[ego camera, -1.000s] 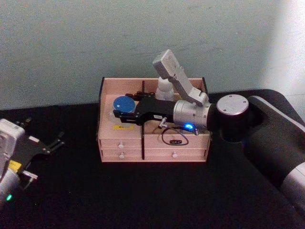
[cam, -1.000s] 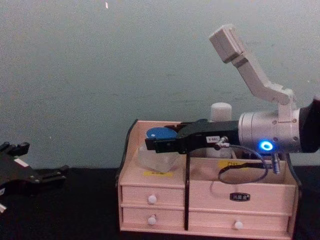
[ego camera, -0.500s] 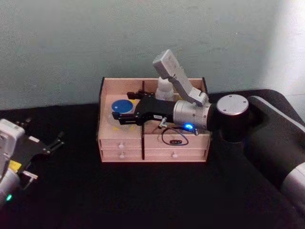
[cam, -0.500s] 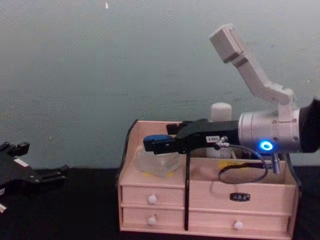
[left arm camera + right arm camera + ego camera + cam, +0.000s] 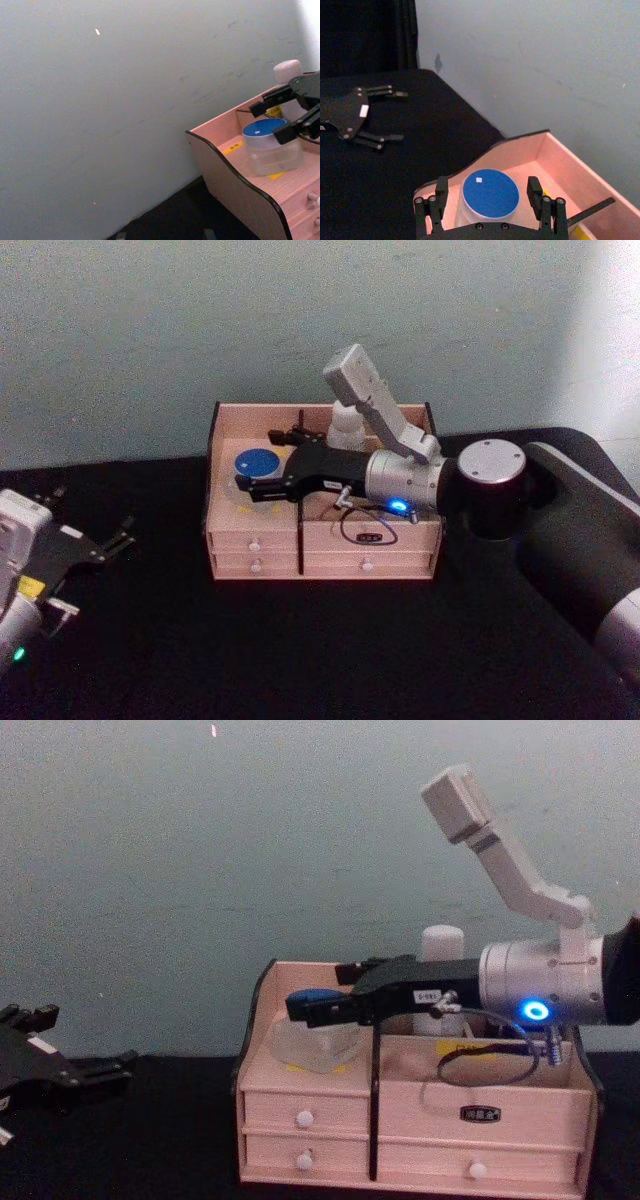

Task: Pick up the facial cleanser and watermelon frost from the table and place them into the tiered storage box.

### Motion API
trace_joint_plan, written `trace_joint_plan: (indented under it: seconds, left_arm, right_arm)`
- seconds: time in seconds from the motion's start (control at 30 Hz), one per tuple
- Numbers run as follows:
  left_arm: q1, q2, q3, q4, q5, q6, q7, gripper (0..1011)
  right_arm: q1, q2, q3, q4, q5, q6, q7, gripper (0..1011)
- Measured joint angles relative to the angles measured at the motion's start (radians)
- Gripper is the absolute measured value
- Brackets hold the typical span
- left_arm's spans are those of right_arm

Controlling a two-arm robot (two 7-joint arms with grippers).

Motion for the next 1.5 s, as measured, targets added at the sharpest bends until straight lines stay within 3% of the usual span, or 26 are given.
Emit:
trace_joint_plan:
  seconds: [0.2,0.53,0.67,0.83,0.87,0.97,1.1,1.2,1.3,1.37,1.4,1.5]
  left_arm:
    - [0.0,0.0,0.0,0.0,0.0,0.0,0.0,1001]
    - [0.0,0.0,0.0,0.0,0.0,0.0,0.0,1001]
    - [0.0,0.0,0.0,0.0,0.0,0.0,0.0,1001]
    - [0.0,0.0,0.0,0.0,0.0,0.0,0.0,1001]
    - [0.0,0.0,0.0,0.0,0.0,0.0,0.0,1001]
    - [0.0,0.0,0.0,0.0,0.0,0.0,0.0,1001]
    - [0.0,0.0,0.0,0.0,0.0,0.0,0.0,1001]
    - [0.0,0.0,0.0,0.0,0.0,0.0,0.0,1001]
    - [0.0,0.0,0.0,0.0,0.0,0.0,0.0,1001]
    - [0.0,0.0,0.0,0.0,0.0,0.0,0.0,1001]
    - [0.0,0.0,0.0,0.0,0.0,0.0,0.0,1001]
    - [0.0,0.0,0.0,0.0,0.0,0.0,0.0,1001]
  right_arm:
    - [-0.051,0.043,0.023,-0.113,0.016,-0.001,0.002,1002]
    - [-0.199,0.183,0.062,-0.399,0.103,0.048,0.035,1002]
    - [-0.269,0.245,0.081,-0.504,0.143,0.063,0.041,1003]
    - [-0.411,0.374,0.133,-0.668,0.205,0.072,0.029,1002]
    - [-0.411,0.374,0.133,-0.668,0.205,0.072,0.029,1003]
    - [-0.475,0.441,0.166,-0.731,0.225,0.072,0.009,1002]
    - [-0.561,0.524,0.225,-0.797,0.241,0.071,-0.057,1002]
    - [-0.608,0.554,0.272,-0.818,0.245,0.076,-0.125,1002]
    - [-0.639,0.558,0.314,-0.823,0.243,0.084,-0.202,1002]
    - [-0.661,0.544,0.351,-0.823,0.22,0.091,-0.291,1002]
    - [-0.67,0.53,0.371,-0.82,0.194,0.092,-0.355,1003]
    - [-0.675,0.502,0.388,-0.809,0.142,0.094,-0.457,1003]
